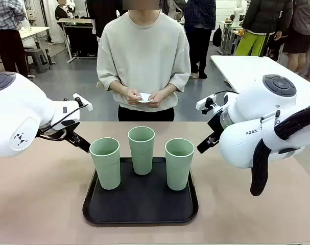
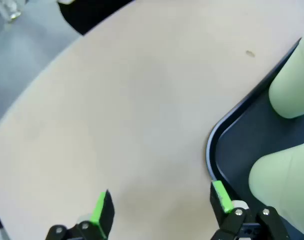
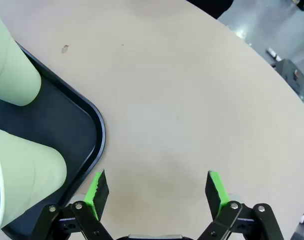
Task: Place coasters on the table and set cups on them.
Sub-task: Pick up one Reusable plastic cup and place it on a coaster set by the human.
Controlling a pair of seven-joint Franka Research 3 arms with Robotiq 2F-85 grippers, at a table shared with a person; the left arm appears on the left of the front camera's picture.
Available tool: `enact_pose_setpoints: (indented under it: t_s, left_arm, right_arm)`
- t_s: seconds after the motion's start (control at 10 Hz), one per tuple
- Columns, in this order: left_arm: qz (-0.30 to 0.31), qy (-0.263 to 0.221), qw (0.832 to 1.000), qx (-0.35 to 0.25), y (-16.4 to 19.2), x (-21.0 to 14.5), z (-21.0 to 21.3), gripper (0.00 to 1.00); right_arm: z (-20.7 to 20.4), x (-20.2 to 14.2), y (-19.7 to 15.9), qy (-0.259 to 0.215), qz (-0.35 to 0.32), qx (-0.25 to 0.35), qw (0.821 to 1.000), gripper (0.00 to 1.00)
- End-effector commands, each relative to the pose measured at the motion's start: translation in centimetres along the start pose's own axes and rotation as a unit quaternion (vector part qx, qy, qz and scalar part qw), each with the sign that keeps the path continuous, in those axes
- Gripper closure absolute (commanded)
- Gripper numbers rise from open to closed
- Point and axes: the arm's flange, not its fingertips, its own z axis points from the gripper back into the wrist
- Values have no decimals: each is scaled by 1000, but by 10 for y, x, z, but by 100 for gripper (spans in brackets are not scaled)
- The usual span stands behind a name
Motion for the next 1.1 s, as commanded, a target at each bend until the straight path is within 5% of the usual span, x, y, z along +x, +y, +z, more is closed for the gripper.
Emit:
enact_pose_setpoints:
  t_s: [0.0, 1.0]
  left_arm:
    - [0, 0, 1000, 0, 0, 0, 0, 0]
    - [0, 0, 1000, 0, 0, 0, 0, 0]
  right_arm:
    - [0, 0, 0, 0, 0, 0, 1000, 0]
    - [0, 0, 0, 0, 0, 0, 1000, 0]
